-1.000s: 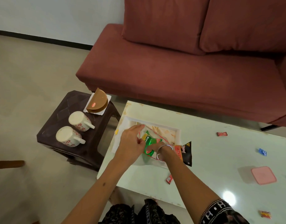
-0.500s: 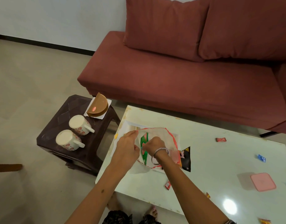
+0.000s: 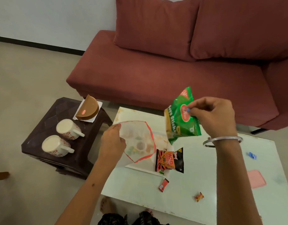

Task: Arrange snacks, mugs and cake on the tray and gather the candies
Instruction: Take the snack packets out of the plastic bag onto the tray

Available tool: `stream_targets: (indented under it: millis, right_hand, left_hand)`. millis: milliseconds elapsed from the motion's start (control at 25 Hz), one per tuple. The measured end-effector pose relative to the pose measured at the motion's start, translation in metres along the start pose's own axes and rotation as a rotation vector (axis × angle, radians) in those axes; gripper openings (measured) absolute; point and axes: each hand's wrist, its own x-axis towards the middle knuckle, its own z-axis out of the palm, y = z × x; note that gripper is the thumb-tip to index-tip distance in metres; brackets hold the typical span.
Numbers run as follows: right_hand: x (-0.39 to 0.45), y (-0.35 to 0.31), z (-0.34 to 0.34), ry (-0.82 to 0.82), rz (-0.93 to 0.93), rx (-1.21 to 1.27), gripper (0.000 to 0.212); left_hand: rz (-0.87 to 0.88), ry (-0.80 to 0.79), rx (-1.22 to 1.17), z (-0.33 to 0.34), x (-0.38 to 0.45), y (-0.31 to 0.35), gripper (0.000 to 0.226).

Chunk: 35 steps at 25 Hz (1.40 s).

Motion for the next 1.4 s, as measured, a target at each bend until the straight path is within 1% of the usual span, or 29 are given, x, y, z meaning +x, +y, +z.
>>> stream_targets:
  millis: [80,160,280,400,480,560,640,680,720,760,880,1000,1120,1280,1400]
  right_hand:
    - [0.015,0.028,0.016,0.076,0.048,-0.094,0.022]
    - [0.031,0.069,0.046,0.083,0.133,-0.229,0.02]
    - [0.047,0.138,0.093,-0.022,0.336,-0.259,0.019]
    - [0.053,0.194,0.126,-0.121,0.418,-0.267,0.022]
    - [0.059,0.222,0.138,-0.206,0.497,-0.243,0.022]
    - [0.071,0.242,0.144,-0.279,0.642,-0.206,0.024]
    - [0.083,0.253,0.146,-0.304,0.824,-0.044,0.036]
    - [0.088,0.257,0.146,-0.314,0.86,0.027,0.037]
    - [0.093,0.26,0.144,-0.32,0.866,0.046,0.035]
    - [0.096,0.262,0.142,-0.328,0.866,0.012,0.034]
    - [0.099,0.271,0.133,-0.346,0.831,-0.221,0.037]
    - [0.098,0.275,0.128,-0.4,0.805,-0.34,0.04]
    - [0.098,0.28,0.127,-0.439,0.788,-0.368,0.043]
    - [0.097,0.287,0.132,-0.448,0.781,-0.368,0.051]
    - [0.096,0.291,0.133,-0.499,0.775,-0.409,0.054]
  left_hand:
    - [-0.041,0.011,-0.01,0.0,0.005,0.001,0.044]
    - [-0.054,0.006,-0.021,0.002,0.007,0.003,0.042]
    - [-0.036,0.002,-0.021,0.007,0.011,0.005,0.046]
    - [-0.023,0.012,-0.01,0.01,0.014,0.006,0.051]
    - [-0.02,0.009,-0.016,0.012,0.015,0.007,0.051]
    - [-0.021,-0.003,-0.016,0.012,0.017,0.009,0.051]
    - [-0.022,-0.008,-0.013,0.013,0.018,0.009,0.051]
    - [-0.022,-0.008,-0.012,0.014,0.019,0.009,0.051]
    - [-0.018,-0.008,-0.013,0.014,0.019,0.009,0.051]
    - [-0.012,-0.009,-0.012,0.015,0.02,0.009,0.051]
    - [-0.009,-0.023,-0.005,0.017,0.019,0.008,0.052]
    - [-0.003,-0.038,0.004,0.017,0.018,0.008,0.052]
    - [0.004,-0.047,0.0,0.018,0.018,0.007,0.052]
    - [0.03,-0.047,-0.021,0.021,0.014,0.006,0.05]
    - [0.058,-0.044,-0.027,0.023,0.012,0.004,0.05]
